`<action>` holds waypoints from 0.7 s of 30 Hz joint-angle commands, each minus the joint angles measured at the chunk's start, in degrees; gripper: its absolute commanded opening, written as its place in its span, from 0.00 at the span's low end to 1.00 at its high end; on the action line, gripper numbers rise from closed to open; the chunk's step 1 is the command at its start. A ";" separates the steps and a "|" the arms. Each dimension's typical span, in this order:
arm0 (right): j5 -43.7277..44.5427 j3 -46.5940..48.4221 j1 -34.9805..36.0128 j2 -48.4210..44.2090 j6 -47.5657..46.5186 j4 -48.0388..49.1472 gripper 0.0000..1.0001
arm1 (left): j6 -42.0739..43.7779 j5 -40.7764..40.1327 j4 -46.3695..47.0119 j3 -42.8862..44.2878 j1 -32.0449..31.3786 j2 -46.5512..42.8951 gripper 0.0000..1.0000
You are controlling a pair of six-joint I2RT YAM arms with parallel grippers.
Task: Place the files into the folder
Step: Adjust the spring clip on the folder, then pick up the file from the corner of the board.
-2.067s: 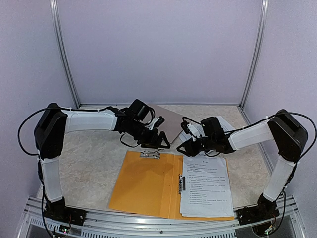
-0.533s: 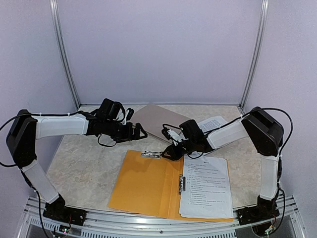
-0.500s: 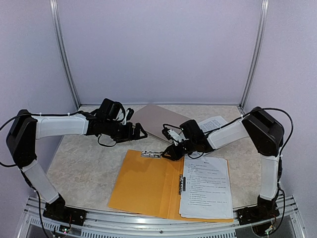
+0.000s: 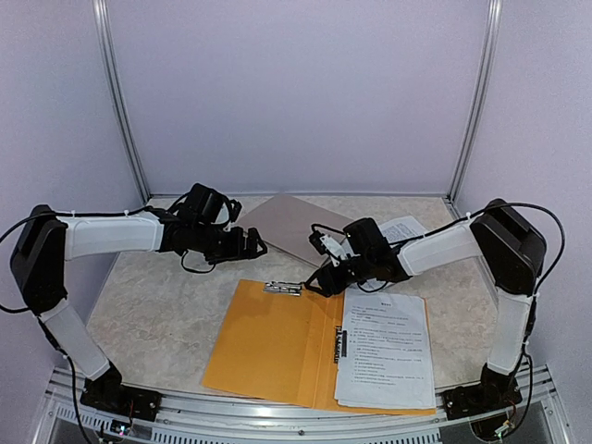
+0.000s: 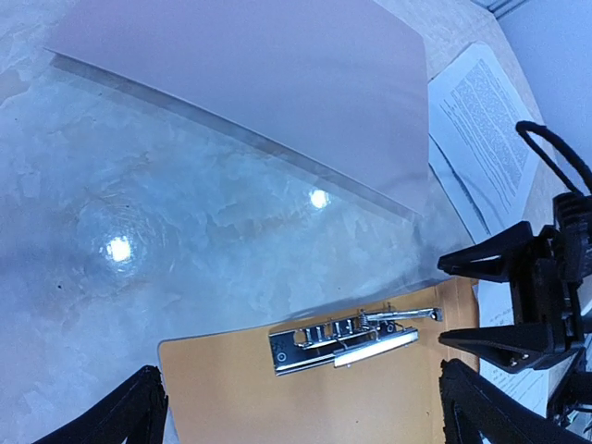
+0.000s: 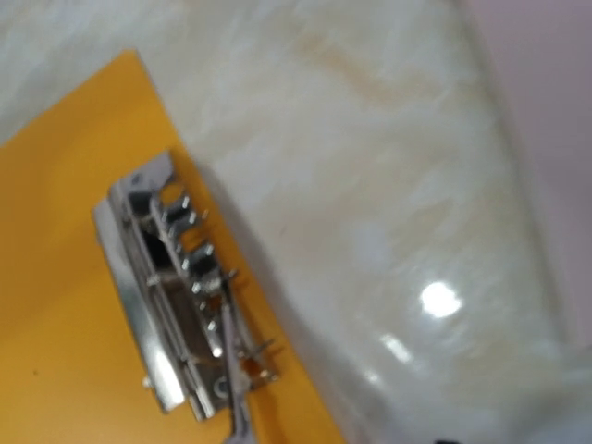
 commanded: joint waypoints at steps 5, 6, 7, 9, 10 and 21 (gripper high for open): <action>10.94 -1.00 -2.60 -7.84 -1.05 -5.20 0.74 | -0.99 -12.06 -4.79 1.73 0.47 -3.31 0.99; 12.93 -0.69 -3.10 -8.50 -0.81 -6.57 0.75 | -1.08 -12.55 -4.87 1.81 0.54 -3.47 0.99; 15.84 -0.46 -3.56 -9.33 -0.53 -7.76 0.77 | -1.02 -12.74 -4.99 1.82 0.55 -3.72 0.99; 19.66 -0.39 -4.61 -10.81 0.25 -9.11 0.78 | -1.30 -13.70 -5.72 2.38 0.56 -3.79 0.99; 22.12 -0.57 -5.30 -11.49 1.01 -9.78 0.79 | -1.19 -13.93 -6.24 2.70 0.63 -3.79 0.99; 34.33 -3.83 -18.58 -17.67 15.98 -19.15 0.82 | -2.72 -15.05 -7.26 3.30 0.73 -3.55 0.99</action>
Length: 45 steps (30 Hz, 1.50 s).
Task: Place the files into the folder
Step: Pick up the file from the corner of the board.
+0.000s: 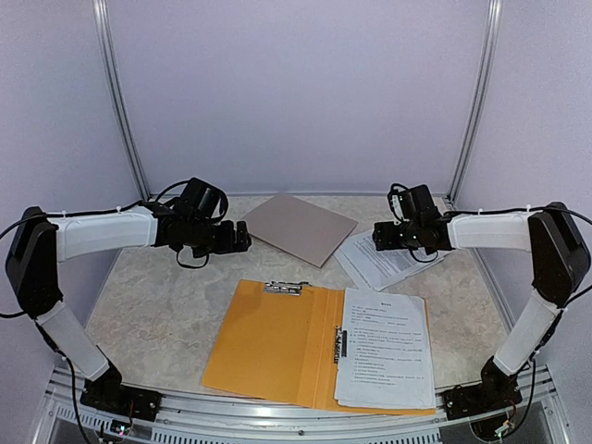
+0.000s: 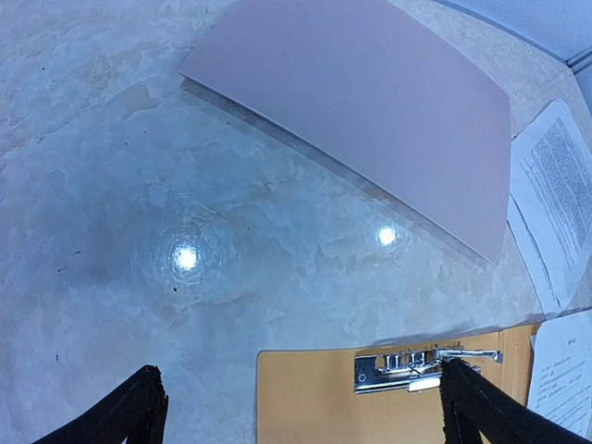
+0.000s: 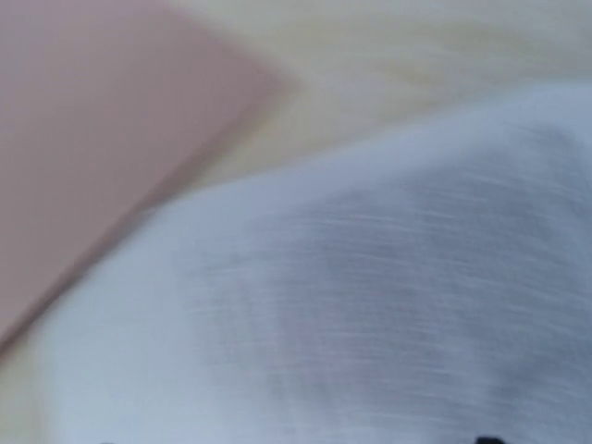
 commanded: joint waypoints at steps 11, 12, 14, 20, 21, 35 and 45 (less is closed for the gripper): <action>1.03 -16.50 -14.95 -8.18 21.93 1.42 0.80 | 0.31 8.00 1.10 3.67 0.05 3.19 0.99; 1.04 -17.45 -15.49 -8.41 22.70 1.84 0.80 | 0.47 8.38 1.22 3.59 0.01 3.35 0.99; -0.23 -19.21 -17.59 -8.73 24.24 3.39 0.79 | 0.48 8.62 1.23 3.44 -0.07 3.59 0.99; -3.68 -21.85 -21.66 -5.98 27.99 11.08 0.75 | 0.27 9.31 1.75 2.81 -0.17 3.49 0.99; -3.98 -21.41 -21.97 -5.01 28.27 11.70 0.74 | 0.32 9.44 1.91 2.71 -0.17 3.43 0.99; -12.46 -16.41 -25.52 7.17 34.51 20.06 0.62 | 0.22 8.76 1.69 1.81 -0.34 1.94 0.99; -16.69 -13.22 -24.63 11.20 36.66 21.14 0.55 | -0.15 7.99 1.84 1.70 -0.34 1.76 0.99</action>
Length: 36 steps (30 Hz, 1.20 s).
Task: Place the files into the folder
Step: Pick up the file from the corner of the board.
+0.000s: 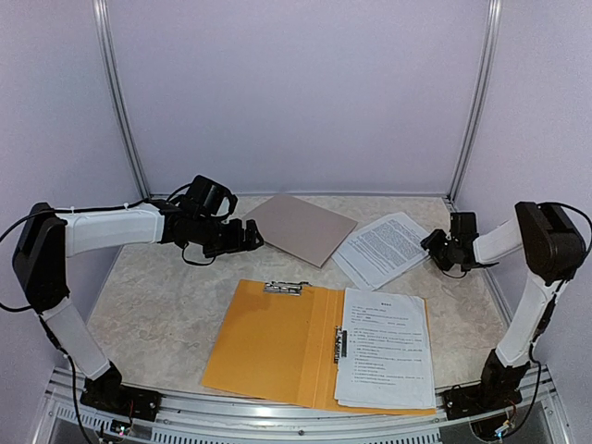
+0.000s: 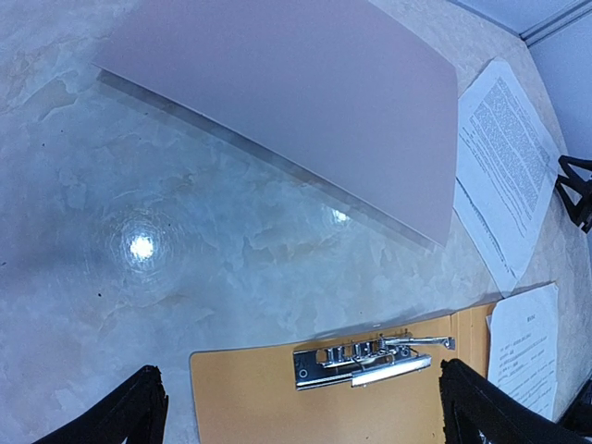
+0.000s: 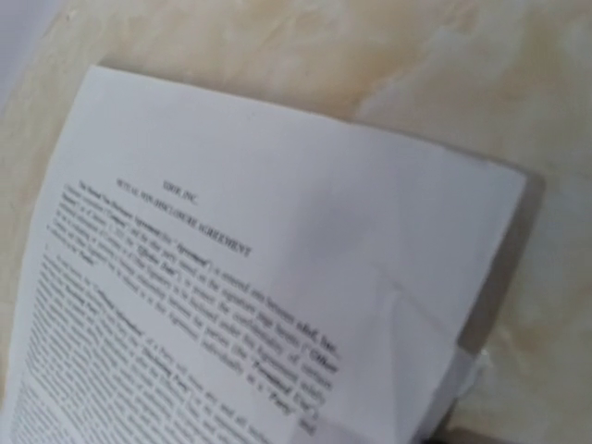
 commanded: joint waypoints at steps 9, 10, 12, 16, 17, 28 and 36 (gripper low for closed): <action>-4.53 1.81 1.79 6.73 2.64 1.04 0.38 | 0.37 -1.15 0.01 -0.71 -0.26 -1.43 0.99; -4.63 1.88 1.88 6.91 2.64 1.48 0.36 | 0.45 -1.14 0.00 -0.71 -0.26 -1.43 0.99; -5.13 2.13 1.91 7.33 2.64 2.54 0.31 | 0.47 -1.13 -0.04 -0.65 -0.26 -1.35 0.99; -5.68 2.41 2.08 7.64 2.75 5.34 0.19 | 0.47 -1.17 -0.18 -0.58 -0.26 -1.18 0.99; -5.65 2.75 2.09 7.53 2.55 5.49 0.15 | 0.52 -1.27 -0.28 -0.48 -0.26 -1.13 0.99; -4.41 9.74 2.33 -2.95 -9.93 -1.68 0.00 | 1.61 -3.31 -2.39 1.67 -0.28 -0.97 0.99; -7.01 15.94 3.33 -12.61 -20.59 -13.17 0.00 | 2.22 -2.77 -2.94 3.93 0.57 -0.52 0.99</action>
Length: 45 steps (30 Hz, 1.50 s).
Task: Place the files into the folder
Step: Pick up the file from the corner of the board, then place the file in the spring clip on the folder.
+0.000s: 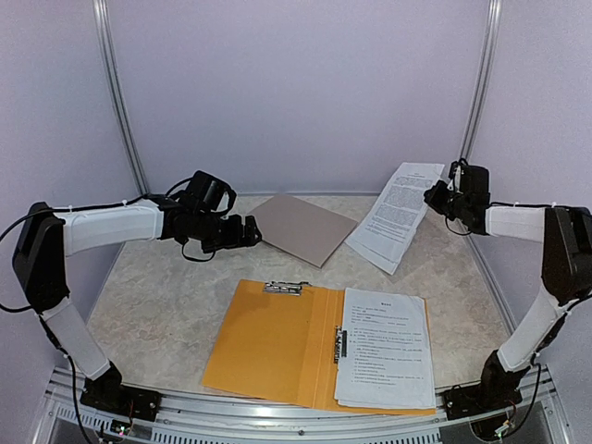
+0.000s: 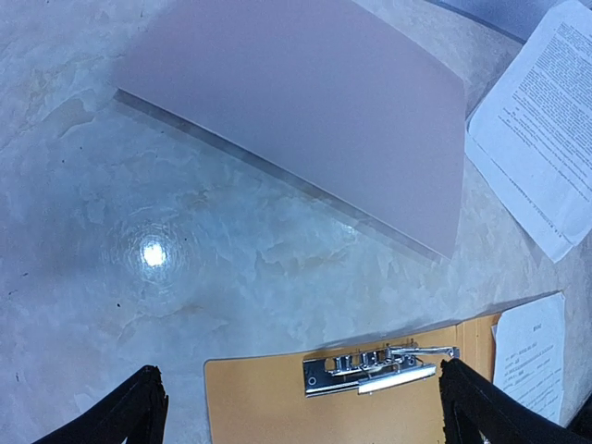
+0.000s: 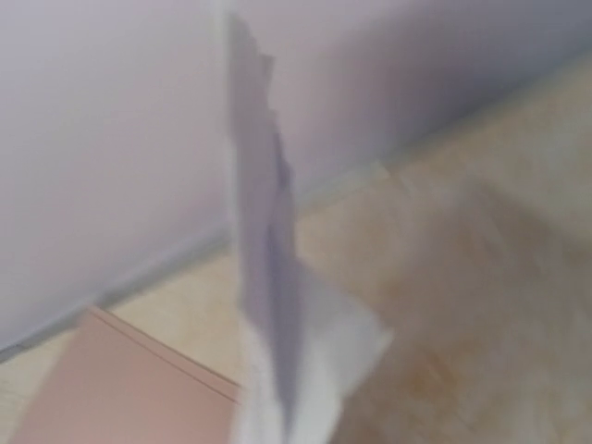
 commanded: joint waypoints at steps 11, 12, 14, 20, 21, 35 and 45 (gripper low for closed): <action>-7.56 11.74 13.50 -11.77 -17.00 -20.43 0.00 | 0.71 3.07 -0.63 4.70 3.28 -0.03 0.99; -8.37 12.80 14.84 -12.13 -17.78 -21.30 0.00 | 0.79 3.30 -0.60 4.82 3.54 -0.23 0.99; -10.26 14.70 17.76 -12.67 -18.55 -22.36 0.00 | 0.80 3.06 -0.73 4.88 4.09 -1.07 0.99; -16.27 18.91 26.77 -11.62 -16.56 -21.27 0.00 | 0.35 0.15 -0.71 2.15 6.92 -4.98 0.99; -17.30 19.33 28.12 -11.17 -16.09 -20.77 0.00 | 0.12 -0.13 -0.62 1.39 7.59 -6.23 0.99; -22.45 15.66 35.53 3.23 -2.72 -7.06 0.00 | -3.86 -0.83 -3.02 -9.52 18.22 -19.08 0.99; -24.98 32.21 35.30 30.66 -2.33 -7.60 0.00 | -7.36 -1.48 -2.30 -13.99 18.97 -16.62 0.99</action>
